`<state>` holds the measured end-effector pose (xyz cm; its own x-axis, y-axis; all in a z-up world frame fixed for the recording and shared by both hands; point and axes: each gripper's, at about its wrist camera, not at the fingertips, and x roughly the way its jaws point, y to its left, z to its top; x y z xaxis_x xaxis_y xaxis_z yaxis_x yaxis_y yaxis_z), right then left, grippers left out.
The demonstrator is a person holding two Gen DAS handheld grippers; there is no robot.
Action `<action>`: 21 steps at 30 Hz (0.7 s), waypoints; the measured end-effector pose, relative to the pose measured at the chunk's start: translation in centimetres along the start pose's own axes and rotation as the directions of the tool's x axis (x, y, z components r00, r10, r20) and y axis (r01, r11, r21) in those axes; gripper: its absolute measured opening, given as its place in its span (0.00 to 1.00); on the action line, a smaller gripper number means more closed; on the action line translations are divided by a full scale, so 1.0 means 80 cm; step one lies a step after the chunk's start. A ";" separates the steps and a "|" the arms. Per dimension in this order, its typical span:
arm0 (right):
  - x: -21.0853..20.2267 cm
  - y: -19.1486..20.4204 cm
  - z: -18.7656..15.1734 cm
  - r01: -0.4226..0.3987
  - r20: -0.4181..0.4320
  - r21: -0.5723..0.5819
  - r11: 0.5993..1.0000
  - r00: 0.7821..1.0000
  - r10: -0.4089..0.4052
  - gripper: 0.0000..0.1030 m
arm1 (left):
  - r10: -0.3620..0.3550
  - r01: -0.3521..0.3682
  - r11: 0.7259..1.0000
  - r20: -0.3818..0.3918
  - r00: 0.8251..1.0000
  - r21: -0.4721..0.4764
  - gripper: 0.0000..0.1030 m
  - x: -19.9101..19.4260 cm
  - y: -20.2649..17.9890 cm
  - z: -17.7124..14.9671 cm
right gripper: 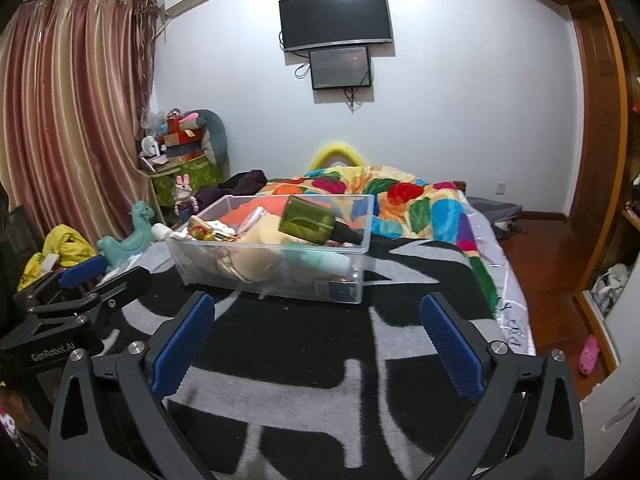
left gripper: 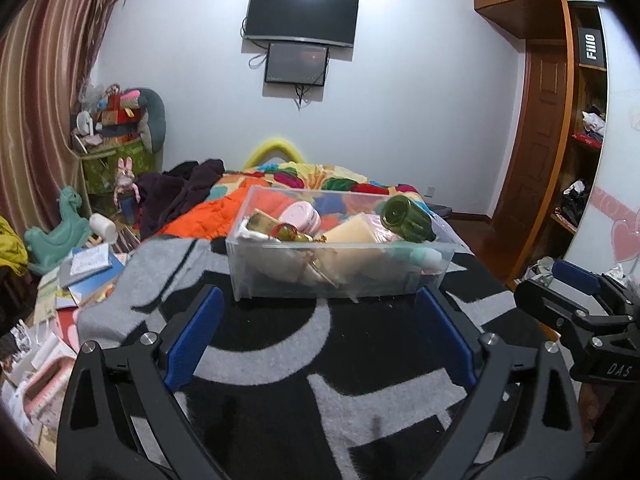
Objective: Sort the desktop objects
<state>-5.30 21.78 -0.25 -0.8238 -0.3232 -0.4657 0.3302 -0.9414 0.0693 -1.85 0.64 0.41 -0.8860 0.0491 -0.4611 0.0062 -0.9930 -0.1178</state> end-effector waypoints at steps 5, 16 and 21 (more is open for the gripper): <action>-0.003 -0.001 0.000 0.012 0.009 -0.003 1.000 1.000 -0.012 1.00 | 0.015 -0.015 1.000 -0.013 1.000 0.011 0.95 0.007 -0.002 -0.004; -0.001 -0.002 0.000 -0.013 0.003 0.004 1.000 1.000 0.013 1.00 | 0.014 -0.014 1.000 -0.007 1.000 0.010 0.95 0.005 -0.001 -0.005; 0.000 -0.003 0.000 -0.026 -0.003 0.013 1.000 1.000 0.026 1.00 | 0.012 -0.012 1.000 -0.010 1.000 0.012 0.95 0.005 -0.001 -0.005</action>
<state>-5.38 22.03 -0.30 -0.8132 -0.3477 -0.4668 0.3459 -0.9337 0.0928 -2.03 0.79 -0.09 -0.8812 0.0382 -0.4712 0.0115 -0.9947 -0.1021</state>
